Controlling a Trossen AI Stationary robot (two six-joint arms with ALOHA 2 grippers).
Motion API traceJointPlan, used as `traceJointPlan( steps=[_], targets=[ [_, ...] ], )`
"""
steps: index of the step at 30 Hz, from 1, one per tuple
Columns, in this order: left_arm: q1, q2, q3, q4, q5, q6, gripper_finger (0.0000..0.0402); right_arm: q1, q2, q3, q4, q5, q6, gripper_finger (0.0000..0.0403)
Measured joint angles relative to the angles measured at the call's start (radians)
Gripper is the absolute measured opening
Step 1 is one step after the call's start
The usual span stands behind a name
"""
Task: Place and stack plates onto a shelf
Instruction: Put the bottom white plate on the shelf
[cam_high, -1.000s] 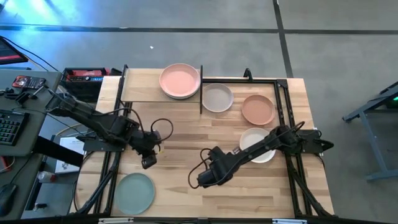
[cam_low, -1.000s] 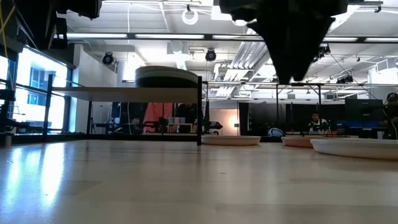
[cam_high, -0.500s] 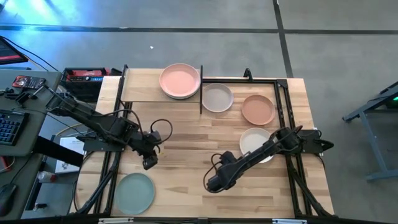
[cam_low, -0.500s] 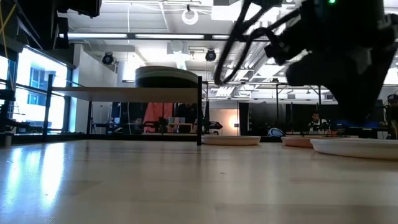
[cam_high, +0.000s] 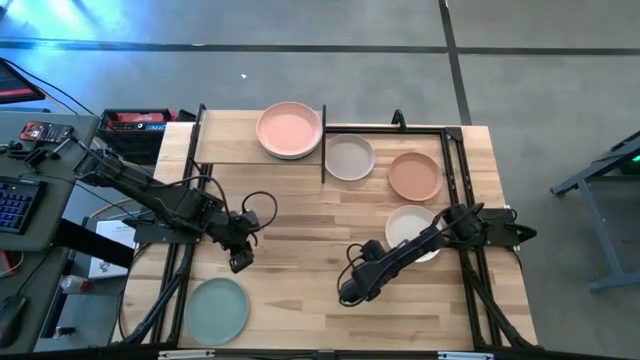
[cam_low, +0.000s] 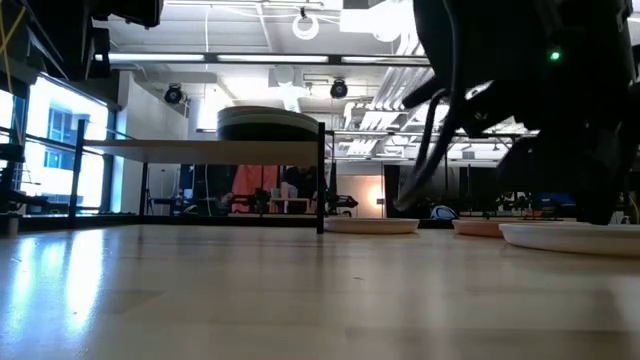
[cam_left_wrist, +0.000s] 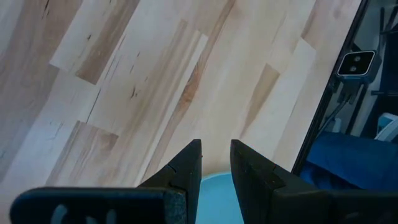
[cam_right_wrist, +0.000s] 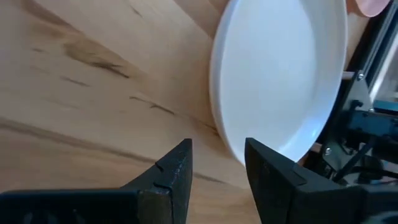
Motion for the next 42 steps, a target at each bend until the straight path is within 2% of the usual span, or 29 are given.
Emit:
traceJointPlan(
  steps=[7, 22, 26, 33, 42],
  targets=[
    [0.000, 0.000, 0.000, 0.000, 0.000, 0.001, 0.0074, -0.028, 0.000, -0.062, 0.077, -0.009, -0.055, 0.0129],
    [0.000, 0.000, 0.000, 0.000, 0.000, 0.001, 0.0074, -0.059, -0.006, -0.152, 0.157, -0.027, -0.063, 0.0124],
    [0.000, 0.000, 0.000, 0.000, 0.000, 0.001, 0.0074, -0.060, -0.005, -0.156, 0.162, -0.043, -0.063, 0.0094],
    [0.001, 0.000, 0.000, 0.000, -0.050, 0.002, 0.0074, -0.065, -0.002, -0.157, 0.171, -0.061, -0.087, 0.0009],
    [0.001, 0.000, 0.000, 0.000, -0.052, -0.005, 0.0074, -0.064, -0.017, -0.123, 0.172, -0.114, -0.101, 0.0001]
  ],
)
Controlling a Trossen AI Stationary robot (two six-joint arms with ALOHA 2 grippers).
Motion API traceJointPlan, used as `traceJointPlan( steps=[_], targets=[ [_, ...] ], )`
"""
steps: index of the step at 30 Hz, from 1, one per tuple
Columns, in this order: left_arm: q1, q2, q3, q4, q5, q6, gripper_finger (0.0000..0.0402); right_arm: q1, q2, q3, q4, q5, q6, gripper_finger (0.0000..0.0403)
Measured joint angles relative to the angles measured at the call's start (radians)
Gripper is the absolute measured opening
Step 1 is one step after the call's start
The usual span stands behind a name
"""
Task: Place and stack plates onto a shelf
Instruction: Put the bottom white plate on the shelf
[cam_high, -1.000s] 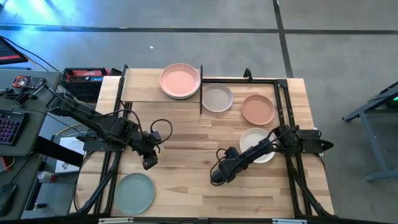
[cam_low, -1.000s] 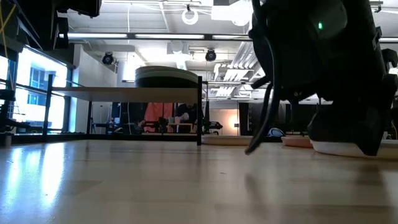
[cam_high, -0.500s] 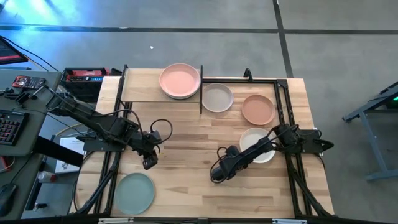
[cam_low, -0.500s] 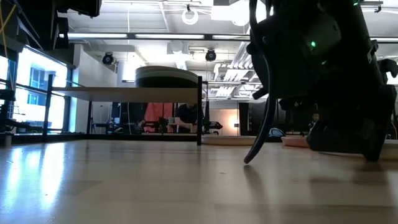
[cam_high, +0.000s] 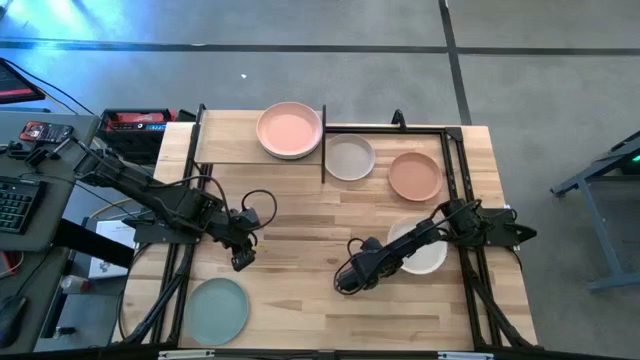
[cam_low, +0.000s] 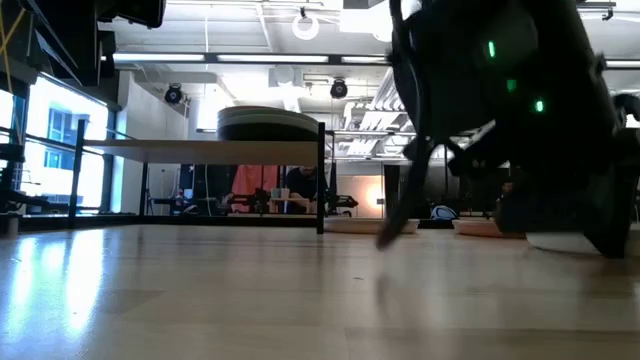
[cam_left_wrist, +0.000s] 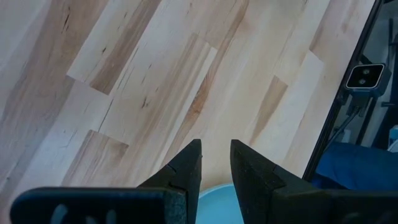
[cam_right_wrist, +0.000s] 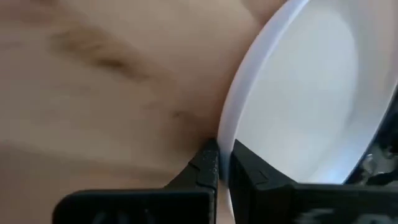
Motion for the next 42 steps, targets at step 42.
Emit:
traceJointPlan(
  steps=[42],
  targets=[
    [0.002, 0.000, 0.000, 0.033, 0.024, -0.490, 0.0074, -0.013, -0.024, 0.829, -0.036, 0.058, -1.390, 0.0000]
  ],
)
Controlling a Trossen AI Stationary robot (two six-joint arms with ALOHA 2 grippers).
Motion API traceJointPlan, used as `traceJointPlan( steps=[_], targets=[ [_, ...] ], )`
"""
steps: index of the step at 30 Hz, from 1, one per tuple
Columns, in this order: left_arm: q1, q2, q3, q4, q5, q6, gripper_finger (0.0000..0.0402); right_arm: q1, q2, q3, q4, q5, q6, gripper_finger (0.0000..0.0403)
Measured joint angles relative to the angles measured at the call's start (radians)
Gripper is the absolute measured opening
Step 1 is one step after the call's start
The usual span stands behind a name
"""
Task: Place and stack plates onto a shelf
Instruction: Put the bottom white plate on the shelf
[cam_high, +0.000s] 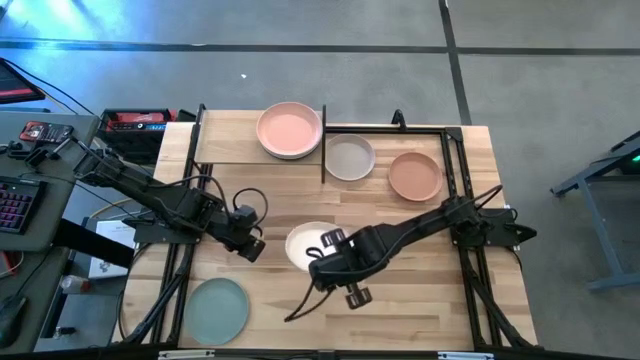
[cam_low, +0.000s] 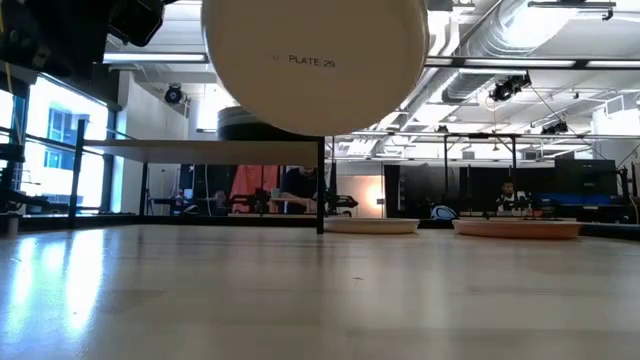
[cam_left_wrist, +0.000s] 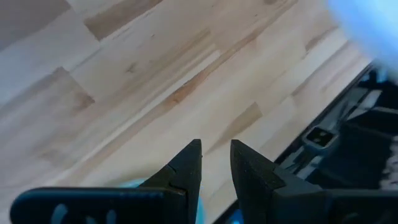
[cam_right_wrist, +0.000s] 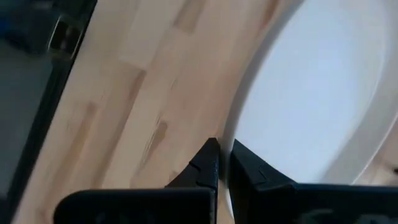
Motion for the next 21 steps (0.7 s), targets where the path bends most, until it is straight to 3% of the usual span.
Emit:
traceJointPlan(
  steps=[8, 21],
  targets=[
    [0.000, 0.000, 0.000, 0.091, -0.091, -0.136, 0.0074, 0.003, 0.000, -0.014, -0.005, -0.005, -0.245, 0.0000],
    [0.000, 0.000, 0.000, 0.110, -0.130, -0.333, 0.0074, 0.003, 0.000, -0.014, -0.006, 0.017, -0.524, 0.0000]
  ],
)
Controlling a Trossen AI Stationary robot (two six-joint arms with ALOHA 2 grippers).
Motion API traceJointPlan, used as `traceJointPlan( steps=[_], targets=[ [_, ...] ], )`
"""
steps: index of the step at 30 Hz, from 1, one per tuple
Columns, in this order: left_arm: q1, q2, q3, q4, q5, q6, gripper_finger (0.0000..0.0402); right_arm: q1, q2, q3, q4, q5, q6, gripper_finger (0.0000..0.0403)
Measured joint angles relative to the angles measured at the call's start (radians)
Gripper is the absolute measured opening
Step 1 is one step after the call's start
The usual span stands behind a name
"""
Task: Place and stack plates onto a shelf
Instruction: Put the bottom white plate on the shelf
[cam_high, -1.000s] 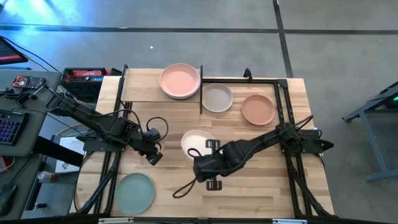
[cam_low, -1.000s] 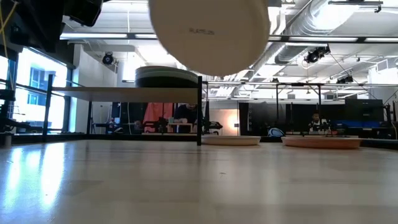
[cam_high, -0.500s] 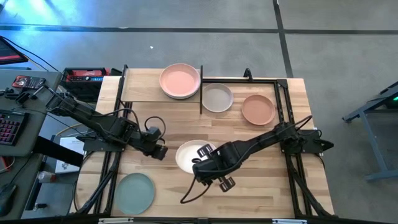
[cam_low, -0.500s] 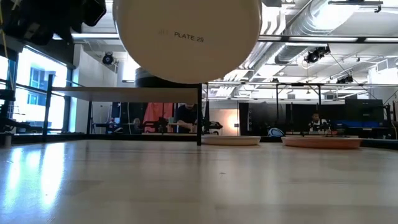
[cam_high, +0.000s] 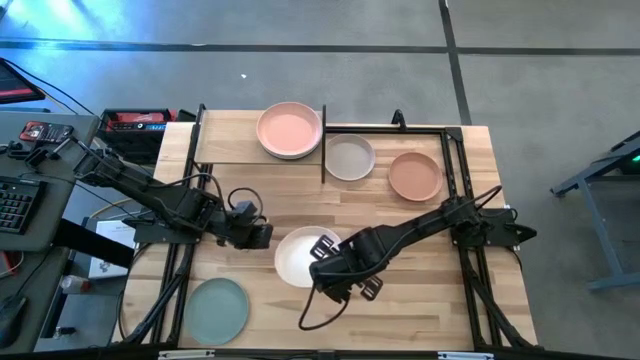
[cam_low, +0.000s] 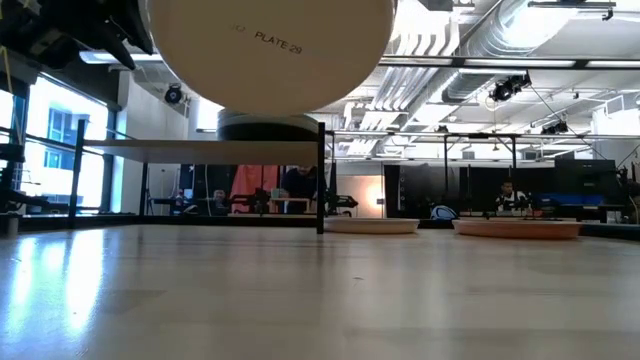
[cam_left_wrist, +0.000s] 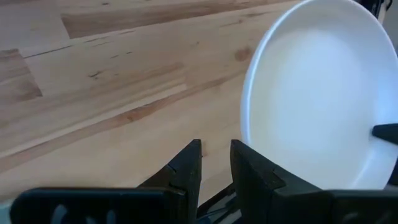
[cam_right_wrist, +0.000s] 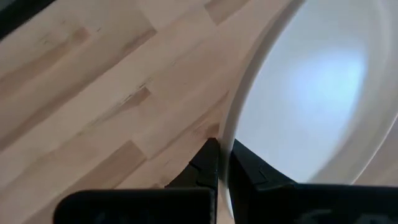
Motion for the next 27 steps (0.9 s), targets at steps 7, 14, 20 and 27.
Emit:
traceJointPlan(
  steps=[7, 14, 20, 27],
  targets=[
    [0.002, 0.000, 0.000, 0.001, -0.025, -0.026, 0.0074, -0.007, 0.000, 0.000, 0.000, 0.023, -0.058, 0.0000],
    [0.002, 0.000, 0.000, 0.016, -0.049, -0.005, 0.0074, -0.032, 0.000, 0.000, 0.002, 0.024, -0.079, 0.0000],
    [0.010, 0.000, 0.000, 0.016, -0.057, 0.024, 0.0074, -0.054, 0.000, 0.000, 0.015, 0.026, -0.083, 0.0000],
    [0.042, 0.000, 0.000, 0.021, -0.052, 0.073, 0.0074, -0.073, 0.000, 0.000, 0.027, 0.027, -0.086, 0.0000]
  ],
)
